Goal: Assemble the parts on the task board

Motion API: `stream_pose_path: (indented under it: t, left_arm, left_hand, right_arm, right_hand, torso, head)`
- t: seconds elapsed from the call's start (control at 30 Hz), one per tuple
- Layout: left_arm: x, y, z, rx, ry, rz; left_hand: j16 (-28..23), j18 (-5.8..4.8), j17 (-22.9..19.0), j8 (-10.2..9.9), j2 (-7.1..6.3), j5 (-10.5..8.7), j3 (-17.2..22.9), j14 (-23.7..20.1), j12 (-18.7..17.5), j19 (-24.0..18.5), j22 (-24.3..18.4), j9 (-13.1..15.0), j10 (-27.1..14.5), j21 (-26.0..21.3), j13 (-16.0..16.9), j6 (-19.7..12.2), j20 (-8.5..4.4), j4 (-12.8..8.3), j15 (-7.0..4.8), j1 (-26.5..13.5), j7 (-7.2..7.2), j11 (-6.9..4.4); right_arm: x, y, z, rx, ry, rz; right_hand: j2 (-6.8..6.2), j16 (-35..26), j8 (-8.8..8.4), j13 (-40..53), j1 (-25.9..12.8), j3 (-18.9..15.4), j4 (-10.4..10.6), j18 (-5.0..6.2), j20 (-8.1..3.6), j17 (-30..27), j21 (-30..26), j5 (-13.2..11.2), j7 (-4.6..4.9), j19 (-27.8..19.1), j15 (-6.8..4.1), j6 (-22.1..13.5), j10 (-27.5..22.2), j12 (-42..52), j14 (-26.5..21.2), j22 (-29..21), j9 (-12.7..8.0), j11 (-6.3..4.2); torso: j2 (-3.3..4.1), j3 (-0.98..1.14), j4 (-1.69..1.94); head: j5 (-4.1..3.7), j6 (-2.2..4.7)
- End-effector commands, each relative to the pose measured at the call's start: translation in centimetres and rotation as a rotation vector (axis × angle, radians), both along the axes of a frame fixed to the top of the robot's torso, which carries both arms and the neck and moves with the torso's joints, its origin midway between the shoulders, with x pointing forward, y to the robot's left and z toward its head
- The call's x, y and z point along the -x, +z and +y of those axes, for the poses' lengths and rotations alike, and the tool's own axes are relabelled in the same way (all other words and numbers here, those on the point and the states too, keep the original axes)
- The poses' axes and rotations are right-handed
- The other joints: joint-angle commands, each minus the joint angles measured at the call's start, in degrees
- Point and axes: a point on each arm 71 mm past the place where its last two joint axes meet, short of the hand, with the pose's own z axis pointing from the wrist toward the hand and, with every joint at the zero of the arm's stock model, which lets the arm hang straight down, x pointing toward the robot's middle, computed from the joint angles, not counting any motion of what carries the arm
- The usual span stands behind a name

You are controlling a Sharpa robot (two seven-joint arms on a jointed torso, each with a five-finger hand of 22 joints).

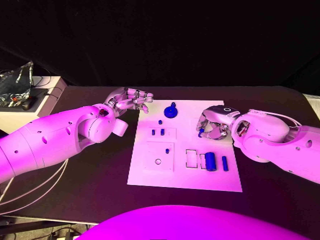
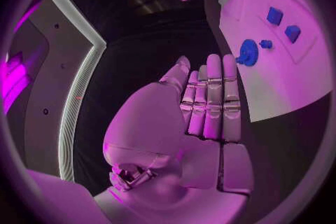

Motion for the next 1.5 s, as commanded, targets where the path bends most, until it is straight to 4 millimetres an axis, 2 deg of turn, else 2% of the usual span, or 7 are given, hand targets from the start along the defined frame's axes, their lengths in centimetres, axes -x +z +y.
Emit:
stream_pose_path:
  t: [0.03,0.37,0.63,0.73,0.9,1.17,1.5]
  left_arm:
    - [0.0,0.1,-0.1,0.016,-0.010,-0.007]
    - [0.0,0.1,-0.2,0.017,-0.010,-0.008]
    - [-0.1,0.0,-0.3,0.018,-0.009,-0.007]
    - [-0.2,-0.1,-0.3,0.018,-0.010,-0.006]
    - [-0.2,-0.1,-0.4,0.019,-0.011,-0.004]
    - [-0.2,-0.1,-0.6,0.021,-0.015,-0.004]
    - [-0.2,-0.1,-0.8,0.024,-0.018,-0.005]
  left_hand:
    - [-0.27,0.23,0.06,-0.12,-0.03,-0.01,-0.10,0.17,-0.21,0.18,0.07,0.07,0.01,-0.24,-0.02,0.08,0.12,-0.04,0.13,0.15,0.02,0.16]
    - [-0.28,0.24,0.09,-0.07,0.05,-0.01,-0.05,0.17,-0.21,0.23,0.17,0.09,0.00,-0.31,-0.02,0.15,0.12,-0.06,0.13,0.16,-0.02,0.16]
    - [-0.27,0.23,0.09,-0.11,0.03,0.00,-0.06,0.17,-0.20,0.22,0.20,0.07,0.01,-0.35,-0.02,0.11,0.12,-0.08,0.13,0.16,0.02,0.15]
    - [-0.27,0.23,0.09,-0.11,0.03,0.00,-0.06,0.17,-0.20,0.22,0.20,0.07,0.01,-0.35,-0.02,0.11,0.12,-0.08,0.13,0.16,0.02,0.15]
    - [-0.27,0.23,0.09,-0.11,0.03,0.00,-0.06,0.17,-0.20,0.22,0.20,0.07,0.01,-0.35,-0.02,0.11,0.12,-0.08,0.13,0.16,0.02,0.15]
    - [-0.27,0.23,0.09,-0.11,0.03,0.00,-0.06,0.17,-0.20,0.22,0.20,0.07,0.01,-0.35,-0.02,0.11,0.12,-0.08,0.13,0.16,0.02,0.15]
    - [-0.27,0.22,0.12,-0.12,0.09,0.00,-0.07,0.15,-0.18,0.23,0.29,0.07,0.01,-0.47,-0.02,0.11,0.13,-0.01,0.13,0.09,0.01,0.15]
  right_arm:
    - [0.1,0.7,0.1,-0.024,-0.004,-0.079]
    - [1.0,3.3,0.7,-0.083,0.020,-0.151]
    - [2.8,4.5,3.0,-0.170,0.094,-0.148]
    - [3.7,4.0,4.5,-0.200,0.132,-0.128]
    - [5.1,2.7,7.2,-0.237,0.190,-0.092]
    - [7.1,0.6,11.0,-0.275,0.269,-0.041]
    - [8.0,-1.4,12.5,-0.249,0.300,0.016]
  right_hand:
    - [1.47,0.08,0.08,0.19,0.74,0.60,0.03,0.62,-0.53,0.16,0.44,-0.42,-0.06,2.98,-0.33,0.55,3.06,0.17,0.08,4.75,0.07,-2.10]
    - [1.14,0.00,0.08,0.19,0.68,1.07,0.23,0.58,-0.56,0.41,0.78,-0.69,-0.09,2.95,-0.34,0.63,3.10,0.17,0.13,4.76,0.08,-2.11]
    - [1.06,-0.01,0.08,0.18,0.73,1.14,0.28,0.57,-0.57,0.47,0.88,-0.63,-0.09,2.95,-0.34,0.66,3.10,0.16,0.14,4.78,0.08,-2.12]
    - [1.04,-0.07,0.06,0.18,0.77,1.24,0.35,0.61,-0.55,0.51,0.72,-0.57,-0.03,2.89,-0.32,0.58,3.01,0.16,0.13,4.74,0.06,-2.07]
    - [1.02,-0.23,0.05,0.18,0.85,1.30,0.31,0.67,-0.52,0.48,0.38,-0.11,0.05,2.83,-0.28,0.47,2.87,0.17,0.11,4.67,0.05,-2.00]
    - [1.08,-0.33,0.05,0.18,0.91,1.31,0.15,0.81,-0.50,0.44,0.03,0.19,0.14,2.80,-0.27,0.41,2.80,0.17,0.18,4.59,0.04,-1.97]
    - [1.23,-0.42,0.04,0.17,0.82,1.17,-0.02,0.93,-0.42,0.40,-0.32,0.28,0.20,2.76,-0.24,0.33,2.72,0.16,0.19,4.52,0.04,-1.92]
  torso:
    - [0.01,0.02,-0.10]
    - [0.00,0.02,0.01]
    - [-0.02,0.03,-0.12]
    - [-0.08,-0.01,-0.19]
    - [0.02,0.01,-0.06]
    - [0.07,-0.06,0.04]
    - [-0.01,-0.03,-0.04]
  head:
    - [0.01,0.01]
    - [-0.04,0.01]
    - [0.40,0.01]
    - [0.64,0.01]
    - [0.65,0.01]
    - [1.31,0.01]
    - [2.15,0.01]
